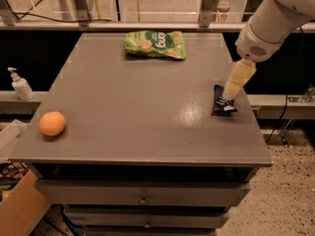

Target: Pick rxbar blueberry

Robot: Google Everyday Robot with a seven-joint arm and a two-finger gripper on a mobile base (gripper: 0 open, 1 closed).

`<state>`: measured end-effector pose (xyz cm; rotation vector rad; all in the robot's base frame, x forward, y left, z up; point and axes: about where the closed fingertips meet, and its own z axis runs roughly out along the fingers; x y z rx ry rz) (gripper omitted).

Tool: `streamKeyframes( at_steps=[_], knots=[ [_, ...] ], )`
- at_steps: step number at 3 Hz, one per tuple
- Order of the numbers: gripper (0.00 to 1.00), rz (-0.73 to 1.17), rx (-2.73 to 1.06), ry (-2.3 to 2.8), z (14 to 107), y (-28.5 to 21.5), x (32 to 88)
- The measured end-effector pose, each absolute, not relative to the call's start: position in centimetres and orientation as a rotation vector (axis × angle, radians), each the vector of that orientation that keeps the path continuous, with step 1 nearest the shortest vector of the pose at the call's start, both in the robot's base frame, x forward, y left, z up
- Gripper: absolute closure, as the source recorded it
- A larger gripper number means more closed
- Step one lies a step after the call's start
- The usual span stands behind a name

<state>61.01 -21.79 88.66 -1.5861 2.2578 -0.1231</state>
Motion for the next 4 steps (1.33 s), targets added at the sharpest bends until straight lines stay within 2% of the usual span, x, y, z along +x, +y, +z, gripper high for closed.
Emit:
streamKeyframes(
  at_steps=[2,4],
  knots=[
    [0.00,-0.033,-1.532,2.365,85.7,-23.2,62.7],
    [0.00,0.207,-1.519,2.385,84.4,-22.6,59.7]
  ],
)
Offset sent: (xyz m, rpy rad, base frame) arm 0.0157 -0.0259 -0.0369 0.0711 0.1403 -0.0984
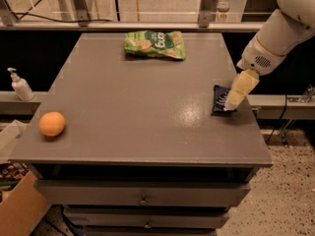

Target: Pick rxbar blueberry

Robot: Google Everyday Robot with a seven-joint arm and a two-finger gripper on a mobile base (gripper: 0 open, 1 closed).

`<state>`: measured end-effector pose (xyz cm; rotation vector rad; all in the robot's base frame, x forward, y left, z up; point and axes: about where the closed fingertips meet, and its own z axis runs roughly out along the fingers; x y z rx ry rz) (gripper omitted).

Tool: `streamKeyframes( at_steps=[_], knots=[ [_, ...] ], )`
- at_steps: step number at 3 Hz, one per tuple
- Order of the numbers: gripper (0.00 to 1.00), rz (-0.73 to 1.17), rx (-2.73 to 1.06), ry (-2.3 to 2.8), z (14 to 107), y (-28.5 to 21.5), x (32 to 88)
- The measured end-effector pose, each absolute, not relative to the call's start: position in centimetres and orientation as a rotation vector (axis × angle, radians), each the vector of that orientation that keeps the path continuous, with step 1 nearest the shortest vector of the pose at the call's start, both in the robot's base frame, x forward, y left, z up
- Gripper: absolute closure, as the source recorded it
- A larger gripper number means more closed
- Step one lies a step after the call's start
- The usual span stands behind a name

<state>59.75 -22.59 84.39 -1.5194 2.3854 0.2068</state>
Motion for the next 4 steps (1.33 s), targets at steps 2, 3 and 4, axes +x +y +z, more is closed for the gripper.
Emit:
streamKeyframes(
  at_steps=[2,3,4],
  knots=[
    [0.00,0.311,-1.602,2.327,80.9,-19.2,56.3],
    [0.00,0.324,-1.559,2.330,81.3,-20.2,57.8],
    [0.16,0.316,-1.524,2.324,82.2,-20.9,59.4]
  ],
)
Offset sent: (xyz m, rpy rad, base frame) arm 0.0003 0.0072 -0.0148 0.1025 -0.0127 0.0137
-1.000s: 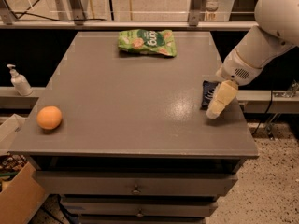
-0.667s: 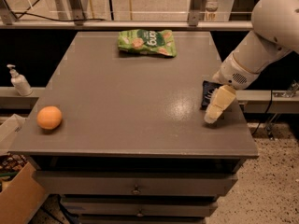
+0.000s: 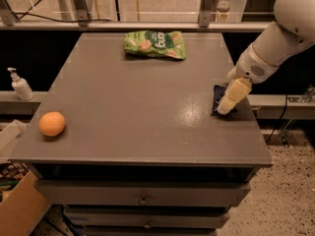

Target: Pick rxbar blueberry

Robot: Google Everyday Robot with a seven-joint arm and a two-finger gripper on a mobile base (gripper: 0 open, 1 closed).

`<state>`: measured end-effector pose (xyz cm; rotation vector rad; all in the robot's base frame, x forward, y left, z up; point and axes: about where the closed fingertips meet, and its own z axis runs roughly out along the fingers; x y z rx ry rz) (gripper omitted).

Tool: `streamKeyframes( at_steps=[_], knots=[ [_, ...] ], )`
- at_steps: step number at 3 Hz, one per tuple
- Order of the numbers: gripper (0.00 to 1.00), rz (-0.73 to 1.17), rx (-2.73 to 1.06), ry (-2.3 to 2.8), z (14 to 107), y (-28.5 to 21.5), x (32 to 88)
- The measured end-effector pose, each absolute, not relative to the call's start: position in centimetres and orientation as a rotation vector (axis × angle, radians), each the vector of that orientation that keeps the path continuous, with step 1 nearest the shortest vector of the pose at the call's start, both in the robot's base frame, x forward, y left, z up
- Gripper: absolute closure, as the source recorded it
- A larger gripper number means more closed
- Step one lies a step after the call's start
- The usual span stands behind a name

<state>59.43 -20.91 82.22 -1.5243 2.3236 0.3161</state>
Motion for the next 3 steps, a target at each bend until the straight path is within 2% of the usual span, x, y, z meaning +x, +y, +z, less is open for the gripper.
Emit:
streamKeyframes(
  at_steps=[3],
  knots=[
    [0.87,0.351,-1.494,2.348,81.5,-21.7,59.8]
  ],
)
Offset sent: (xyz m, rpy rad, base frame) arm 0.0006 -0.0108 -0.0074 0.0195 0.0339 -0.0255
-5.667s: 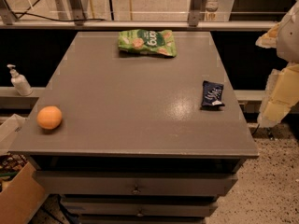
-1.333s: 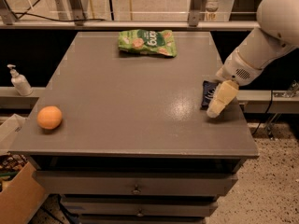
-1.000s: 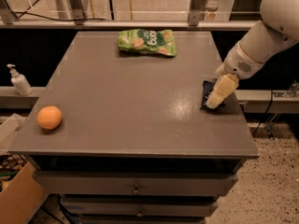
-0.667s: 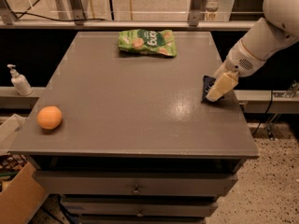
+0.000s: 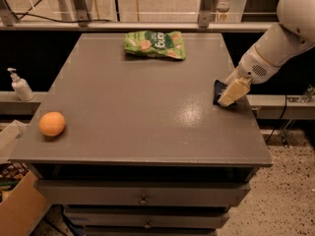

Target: Pick rxbar blueberry

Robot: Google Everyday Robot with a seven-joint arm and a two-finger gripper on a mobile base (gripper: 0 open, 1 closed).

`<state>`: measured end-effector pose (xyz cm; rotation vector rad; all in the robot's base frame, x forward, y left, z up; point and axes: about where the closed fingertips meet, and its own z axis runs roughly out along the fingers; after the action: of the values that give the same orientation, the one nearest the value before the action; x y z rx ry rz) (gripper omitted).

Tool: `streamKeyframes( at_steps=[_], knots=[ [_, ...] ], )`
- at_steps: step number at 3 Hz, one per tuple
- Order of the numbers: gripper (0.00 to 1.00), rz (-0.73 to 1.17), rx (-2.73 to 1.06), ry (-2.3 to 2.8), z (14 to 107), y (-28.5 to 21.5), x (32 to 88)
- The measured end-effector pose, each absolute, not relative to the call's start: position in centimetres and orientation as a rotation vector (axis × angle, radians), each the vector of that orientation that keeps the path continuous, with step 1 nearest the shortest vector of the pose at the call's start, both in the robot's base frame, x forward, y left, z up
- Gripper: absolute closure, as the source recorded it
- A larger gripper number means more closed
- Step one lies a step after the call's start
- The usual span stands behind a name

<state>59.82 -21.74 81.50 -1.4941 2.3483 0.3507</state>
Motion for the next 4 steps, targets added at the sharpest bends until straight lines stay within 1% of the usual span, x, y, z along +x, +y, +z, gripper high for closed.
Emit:
streamKeyframes(
  at_steps=[1,2,4],
  knots=[
    [1.00,0.351,-1.494,2.348,81.8,-21.7,59.8],
    [1.00,0.368,-1.484,2.335,82.5,-22.0,59.7],
    [1.00,0.519,-1.449,2.208,87.2,-22.9,58.4]
  ],
)
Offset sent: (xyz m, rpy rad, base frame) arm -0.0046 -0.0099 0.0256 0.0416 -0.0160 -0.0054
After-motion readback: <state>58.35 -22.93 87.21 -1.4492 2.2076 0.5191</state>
